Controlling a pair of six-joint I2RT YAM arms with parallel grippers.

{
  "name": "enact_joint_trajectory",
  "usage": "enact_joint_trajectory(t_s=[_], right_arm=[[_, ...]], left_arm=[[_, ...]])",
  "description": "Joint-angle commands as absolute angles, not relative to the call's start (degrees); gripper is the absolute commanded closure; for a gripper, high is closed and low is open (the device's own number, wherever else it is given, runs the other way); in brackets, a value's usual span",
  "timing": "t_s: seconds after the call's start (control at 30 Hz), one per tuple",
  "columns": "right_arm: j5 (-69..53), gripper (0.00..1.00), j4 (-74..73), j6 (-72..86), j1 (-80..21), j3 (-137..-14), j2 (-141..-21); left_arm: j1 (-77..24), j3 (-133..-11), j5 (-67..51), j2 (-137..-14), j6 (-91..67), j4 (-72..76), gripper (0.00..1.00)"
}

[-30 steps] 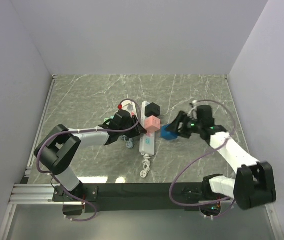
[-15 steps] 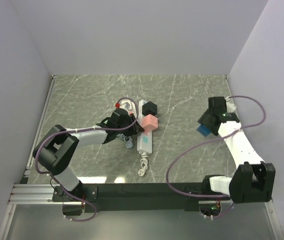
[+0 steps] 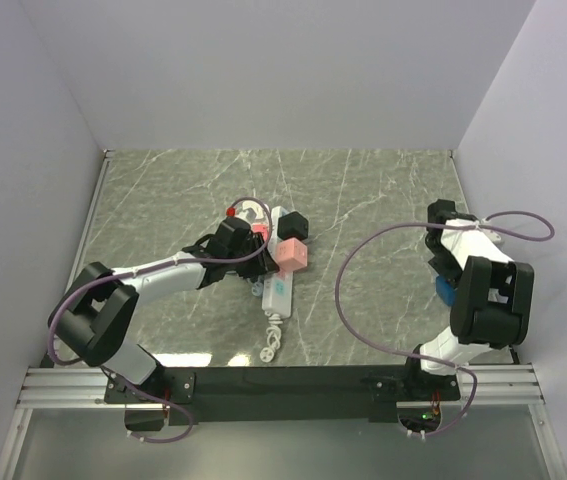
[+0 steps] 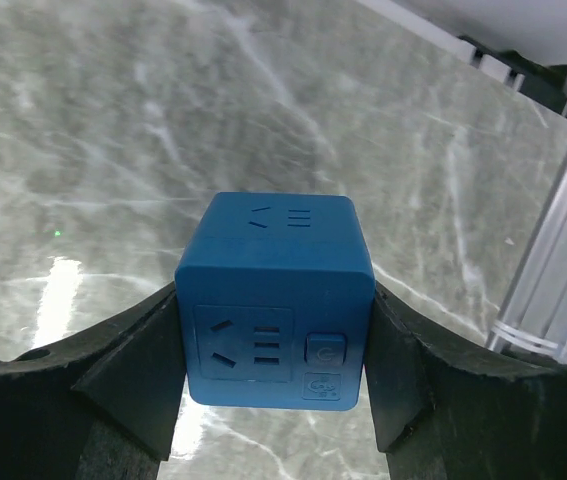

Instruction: Pull the plug off the socket

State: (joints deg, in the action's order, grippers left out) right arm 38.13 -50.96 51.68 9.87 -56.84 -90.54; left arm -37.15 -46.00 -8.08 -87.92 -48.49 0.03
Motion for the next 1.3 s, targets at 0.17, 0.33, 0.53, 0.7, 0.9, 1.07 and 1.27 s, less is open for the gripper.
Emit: enact_joint_trajectory(t_s=[0.17, 0.33, 0.53, 0.7, 0.9, 1.07, 1.27], right_arm=[[36.48, 0.55, -48.08, 50.81, 11.07, -49.31, -82.54], [32.09, 0.30, -49.39, 49.13, 10.99, -49.04, -78.16], [27.42, 0.10, -53.78, 45.70, 10.28, -50.88, -67.52], [16.22, 0.06, -49.60, 37.65, 9.50, -52.74, -60.04], [-10.35, 0.05, -33.50, 30.15, -2.06, -50.45, -59.75], [-24.59, 0.02, -21.39, 29.79, -11.32, -51.06, -69.23], [-30.32, 0.01, -12.32, 34.00, -17.40, -52.11, -77.68]], left_arm=[[-36.91, -44.74, -10.20, -82.79, -47.55, 0.70, 0.99], [-37.09, -43.68, -11.16, -83.67, -47.81, 1.67, 1.00], [-37.35, -43.15, -11.86, -83.93, -47.72, 2.02, 0.99], [-37.62, -43.59, -12.30, -84.90, -47.46, 2.46, 0.99], [-38.41, -44.38, -13.88, -85.96, -47.20, 3.16, 0.99], [-39.46, -45.61, -14.77, -87.18, -47.63, 3.78, 0.99], [-40.87, -46.32, -14.85, -87.89, -48.87, 4.66, 0.99]])
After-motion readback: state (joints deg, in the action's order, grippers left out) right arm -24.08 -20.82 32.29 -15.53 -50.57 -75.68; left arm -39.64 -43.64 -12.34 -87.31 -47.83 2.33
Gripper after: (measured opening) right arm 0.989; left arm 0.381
